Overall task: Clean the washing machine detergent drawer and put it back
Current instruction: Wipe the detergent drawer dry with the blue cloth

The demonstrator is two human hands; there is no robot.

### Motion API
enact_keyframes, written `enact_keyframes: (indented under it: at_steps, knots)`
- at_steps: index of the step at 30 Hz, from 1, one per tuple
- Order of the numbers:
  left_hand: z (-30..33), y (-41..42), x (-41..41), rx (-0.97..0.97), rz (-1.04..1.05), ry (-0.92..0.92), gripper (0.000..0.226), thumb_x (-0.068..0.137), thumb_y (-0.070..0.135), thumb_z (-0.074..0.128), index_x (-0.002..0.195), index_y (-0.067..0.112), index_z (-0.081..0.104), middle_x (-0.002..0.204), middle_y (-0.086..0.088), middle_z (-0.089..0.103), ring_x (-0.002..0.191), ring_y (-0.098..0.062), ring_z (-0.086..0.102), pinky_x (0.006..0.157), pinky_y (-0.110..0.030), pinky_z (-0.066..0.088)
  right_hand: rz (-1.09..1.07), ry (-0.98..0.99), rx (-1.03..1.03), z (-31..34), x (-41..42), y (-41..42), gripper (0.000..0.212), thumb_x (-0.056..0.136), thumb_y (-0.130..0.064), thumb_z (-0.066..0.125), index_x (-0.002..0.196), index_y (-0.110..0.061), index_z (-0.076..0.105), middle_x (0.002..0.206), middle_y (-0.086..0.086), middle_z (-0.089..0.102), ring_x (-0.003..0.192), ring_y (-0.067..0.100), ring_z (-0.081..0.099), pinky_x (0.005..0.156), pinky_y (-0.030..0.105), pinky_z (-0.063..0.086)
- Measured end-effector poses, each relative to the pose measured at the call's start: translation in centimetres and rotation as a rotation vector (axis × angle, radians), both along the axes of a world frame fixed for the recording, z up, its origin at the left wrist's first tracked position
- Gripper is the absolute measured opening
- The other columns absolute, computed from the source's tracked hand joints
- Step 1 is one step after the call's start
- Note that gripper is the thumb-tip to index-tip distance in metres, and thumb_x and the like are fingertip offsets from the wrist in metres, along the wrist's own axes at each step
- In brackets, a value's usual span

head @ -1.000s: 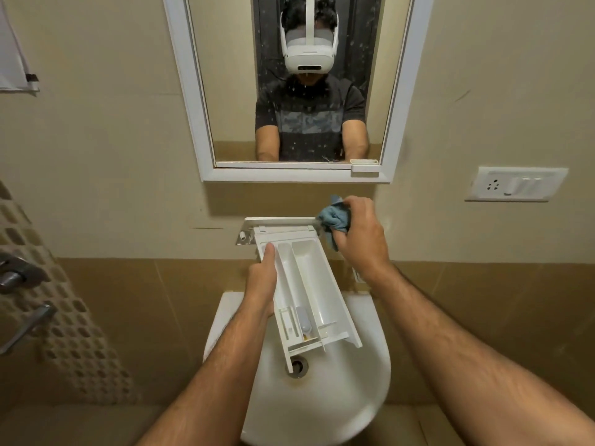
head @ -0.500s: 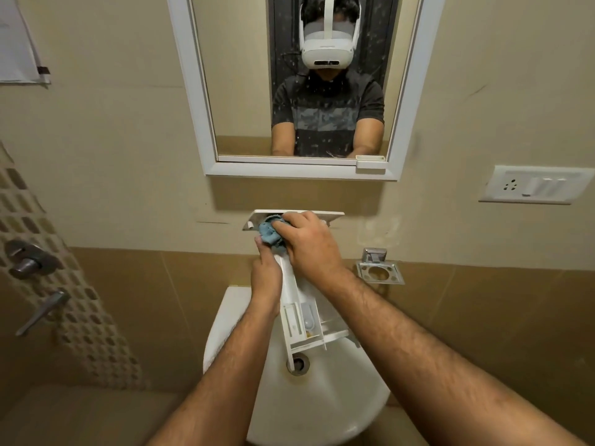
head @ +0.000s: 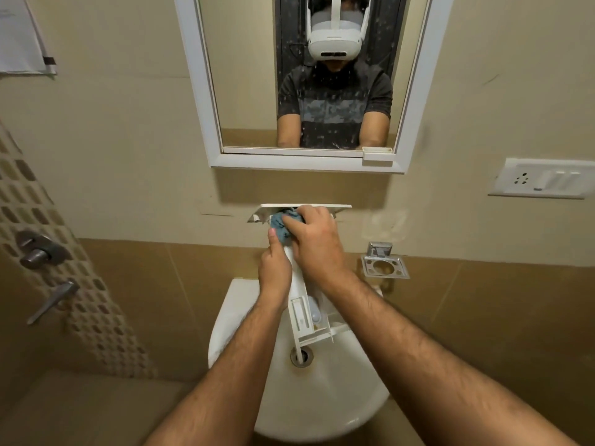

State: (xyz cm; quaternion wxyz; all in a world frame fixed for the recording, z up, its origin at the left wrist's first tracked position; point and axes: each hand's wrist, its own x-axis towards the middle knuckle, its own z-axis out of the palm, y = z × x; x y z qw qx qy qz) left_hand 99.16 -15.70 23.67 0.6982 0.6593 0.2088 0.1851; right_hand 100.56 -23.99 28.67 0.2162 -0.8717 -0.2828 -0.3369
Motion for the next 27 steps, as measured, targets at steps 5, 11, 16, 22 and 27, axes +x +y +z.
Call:
enact_keyframes:
  at_steps: [5, 11, 16, 22, 27]
  knots:
    - [-0.3, -0.1, -0.2, 0.06, -0.017, -0.023, 0.06, 0.099, 0.063, 0.024, 0.077, 0.03, 0.069, 0.076, 0.009, 0.073, 0.075, -0.002, 0.067, 0.062, -0.02, 0.046, 0.045, -0.108, -0.033, -0.7, -0.1, -0.4, 0.025, 0.083, -0.02, 0.073, 0.108, -0.019, 0.073, 0.102, 0.008, 0.064, 0.092, 0.029, 0.055, 0.072, 0.04, 0.045]
    - [-0.2, -0.1, -0.2, 0.017, 0.016, -0.072, 0.06, 0.096, 0.064, 0.036, 0.096, 0.019, 0.075, 0.085, 0.004, 0.075, 0.082, -0.011, 0.07, 0.07, -0.025, 0.051, -0.027, -0.158, -0.089, -1.4, 1.2, -1.6, 0.035, 0.079, -0.02, 0.075, 0.114, -0.026, 0.071, 0.109, 0.008, 0.063, 0.096, 0.029, 0.057, 0.076, 0.039, 0.04]
    - [0.2, 0.3, -0.8, 0.016, 0.08, -0.079, 0.058, 0.096, 0.062, 0.038, 0.063, 0.016, 0.046, 0.059, 0.002, 0.046, 0.057, -0.014, 0.045, 0.056, -0.028, 0.038, -0.165, 0.043, -0.024, -1.3, 2.7, -3.9, 0.034, 0.082, -0.018, 0.075, 0.115, -0.022, 0.071, 0.11, 0.012, 0.059, 0.097, 0.031, 0.052, 0.077, 0.037, 0.043]
    - [0.8, 0.7, -0.9, 0.022, 0.065, -0.073, 0.056, 0.098, 0.061, 0.036, 0.063, 0.018, 0.043, 0.054, 0.006, 0.041, 0.053, -0.01, 0.04, 0.052, -0.023, 0.035, -0.168, 0.194, 0.202, 0.1, 3.4, -4.9, 0.032, 0.089, -0.009, 0.057, 0.118, -0.017, 0.069, 0.1, 0.006, 0.053, 0.096, 0.024, 0.048, 0.083, 0.038, 0.048]
    - [0.9, 0.4, -0.9, 0.024, 0.075, -0.094, 0.054, 0.097, 0.062, 0.037, 0.062, 0.02, 0.04, 0.053, 0.008, 0.037, 0.046, -0.005, 0.036, 0.046, -0.019, 0.033, -0.141, 0.178, 0.161, 0.1, 3.2, -4.2, 0.024, 0.091, -0.019, 0.059, 0.113, -0.016, 0.069, 0.092, -0.003, 0.045, 0.088, 0.017, 0.045, 0.073, 0.027, 0.04]
